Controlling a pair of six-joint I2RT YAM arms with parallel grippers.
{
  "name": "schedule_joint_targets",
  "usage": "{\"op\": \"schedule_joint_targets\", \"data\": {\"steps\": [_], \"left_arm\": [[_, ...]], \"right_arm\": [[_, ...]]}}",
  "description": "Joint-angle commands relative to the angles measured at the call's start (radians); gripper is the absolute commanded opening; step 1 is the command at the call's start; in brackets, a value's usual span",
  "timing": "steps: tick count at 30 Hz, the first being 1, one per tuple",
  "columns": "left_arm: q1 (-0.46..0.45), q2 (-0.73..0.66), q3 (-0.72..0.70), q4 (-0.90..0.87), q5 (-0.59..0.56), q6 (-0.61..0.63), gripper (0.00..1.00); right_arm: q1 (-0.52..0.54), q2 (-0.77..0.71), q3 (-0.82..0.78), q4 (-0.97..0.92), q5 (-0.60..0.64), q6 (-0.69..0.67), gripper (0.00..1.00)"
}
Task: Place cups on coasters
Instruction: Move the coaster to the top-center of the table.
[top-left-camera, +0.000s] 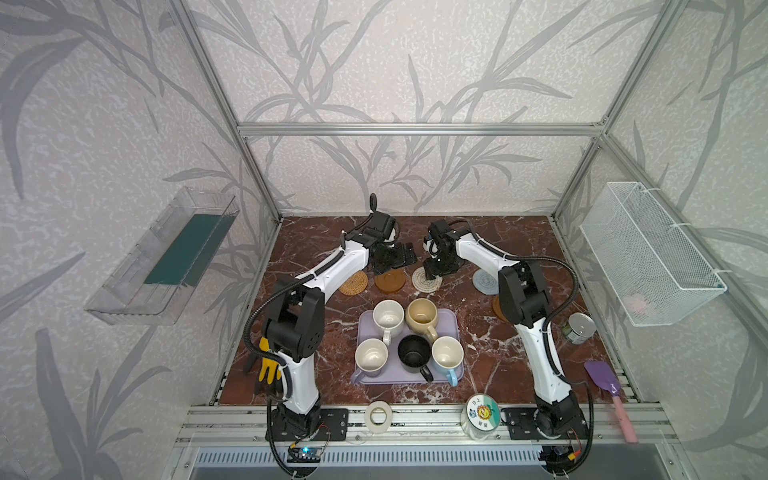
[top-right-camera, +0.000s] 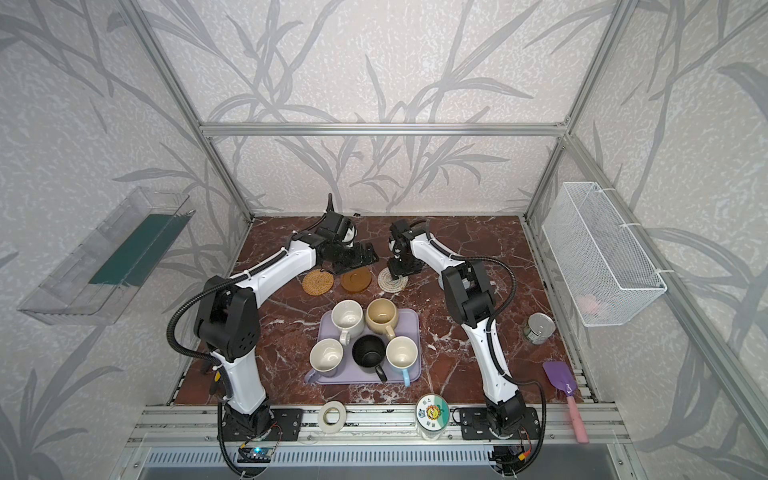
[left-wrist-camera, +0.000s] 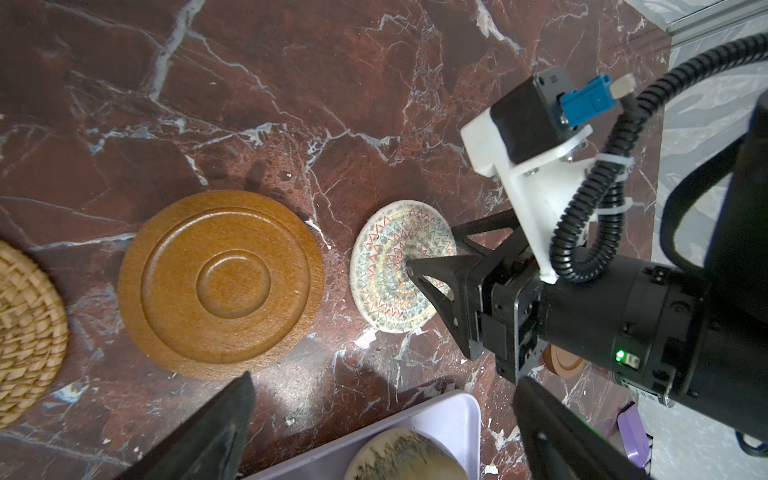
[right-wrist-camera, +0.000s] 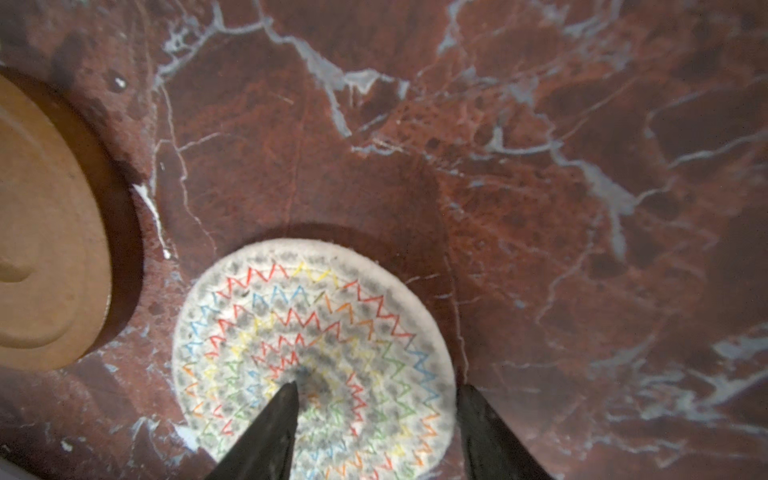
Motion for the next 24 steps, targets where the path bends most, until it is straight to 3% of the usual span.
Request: {"op": "schedule_joint_targets", "data": {"steps": [1,10,14,19,24], "left_arm": [[0.005,-0.059,-0.009,0.003,-0.028,-0.012,0.99],[0.008,-0.081,-0.001,-0.014,-0.036,-0.004,0.99],[0.008,-0.096,0.010,-0.023,-0.044,0.011,0.99],[0.008,-0.129,0.022,-0.032,-0.053,0.058,0.99],[0.001,-0.160,-0.009,0.050,0.055,0.118,0.99]], "right_arm": [[0.004,-0.005,0.029,-0.038,0.027,0.005,0.66],[0.001,-0.127,-0.017,-0.006,0.026,0.008,0.73],[-0.001,-0.232,-0.087,0.028,0.048,0.016,0.85],[-0.008,-0.415,-0.256,0.128,0.103,0.024,0.99],[-0.069,-0.567,-0.446,0.214,0.153,0.047,0.99]]}}
